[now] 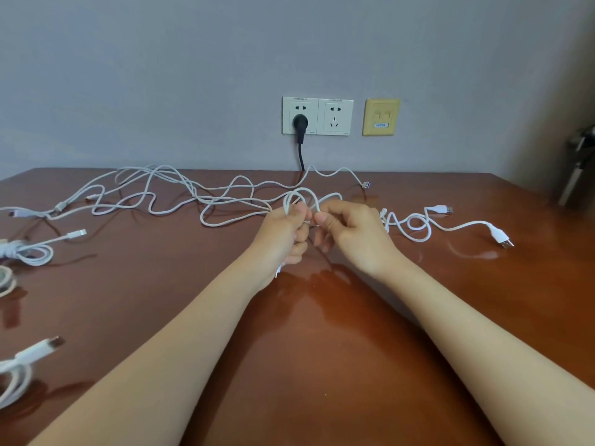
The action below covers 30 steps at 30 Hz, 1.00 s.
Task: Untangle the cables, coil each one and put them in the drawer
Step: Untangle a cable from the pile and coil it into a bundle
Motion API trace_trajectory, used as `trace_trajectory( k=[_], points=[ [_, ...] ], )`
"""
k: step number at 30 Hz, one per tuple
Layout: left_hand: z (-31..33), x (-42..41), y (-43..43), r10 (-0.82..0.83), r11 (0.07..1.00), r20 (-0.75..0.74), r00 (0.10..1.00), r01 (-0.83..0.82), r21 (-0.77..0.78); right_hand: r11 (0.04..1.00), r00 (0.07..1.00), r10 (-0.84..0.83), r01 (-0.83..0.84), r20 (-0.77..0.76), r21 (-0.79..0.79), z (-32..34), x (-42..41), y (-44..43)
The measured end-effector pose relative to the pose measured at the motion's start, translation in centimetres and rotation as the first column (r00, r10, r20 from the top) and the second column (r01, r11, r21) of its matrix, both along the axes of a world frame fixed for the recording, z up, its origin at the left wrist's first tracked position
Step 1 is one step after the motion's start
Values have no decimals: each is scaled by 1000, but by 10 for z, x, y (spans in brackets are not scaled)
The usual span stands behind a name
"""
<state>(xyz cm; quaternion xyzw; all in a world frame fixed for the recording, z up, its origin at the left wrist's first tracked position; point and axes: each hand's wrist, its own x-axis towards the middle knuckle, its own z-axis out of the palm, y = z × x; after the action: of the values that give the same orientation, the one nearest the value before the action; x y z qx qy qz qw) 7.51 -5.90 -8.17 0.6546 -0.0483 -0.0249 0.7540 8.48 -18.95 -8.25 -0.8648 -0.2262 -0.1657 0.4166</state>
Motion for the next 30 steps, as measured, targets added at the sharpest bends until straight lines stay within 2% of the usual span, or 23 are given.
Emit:
trace_trajectory(
  k=[8, 12, 16, 19, 24, 26, 28, 30],
  points=[
    [-5, 0, -7, 44, 978, 186, 982, -80, 193, 997, 990, 16, -6, -138, 72, -1, -2, 1],
    [-9, 2, -7, 75, 938, 297, 952, -169, 302, 1000, 979, -15, 12, -204, -18, 2, -6, 3],
    [-13, 2, -6, 57, 867, 422, 905, -254, 428, 998, 962, -27, 12, -272, -59, 6, -9, 2],
    [-13, -1, -6, 46, 810, 436, 899, -288, 510, 999, 950, -28, 15, -310, -44, 8, -9, 1],
    [-11, 3, -5, 75, 698, 445, 892, -366, 615, 997, 971, -71, 72, -230, -2, 2, -8, 7],
    [-11, 4, -6, 108, 778, 353, 929, -300, 551, 997, 978, -74, 76, -194, 3, 0, -8, 9],
    [-11, 6, -6, 113, 879, 244, 963, -212, 427, 998, 983, -70, 68, -170, -16, -2, -7, 10],
    [-10, 5, -7, 128, 936, 163, 978, -173, 307, 998, 987, -52, 47, -153, -36, -4, -6, 10]
  ],
)
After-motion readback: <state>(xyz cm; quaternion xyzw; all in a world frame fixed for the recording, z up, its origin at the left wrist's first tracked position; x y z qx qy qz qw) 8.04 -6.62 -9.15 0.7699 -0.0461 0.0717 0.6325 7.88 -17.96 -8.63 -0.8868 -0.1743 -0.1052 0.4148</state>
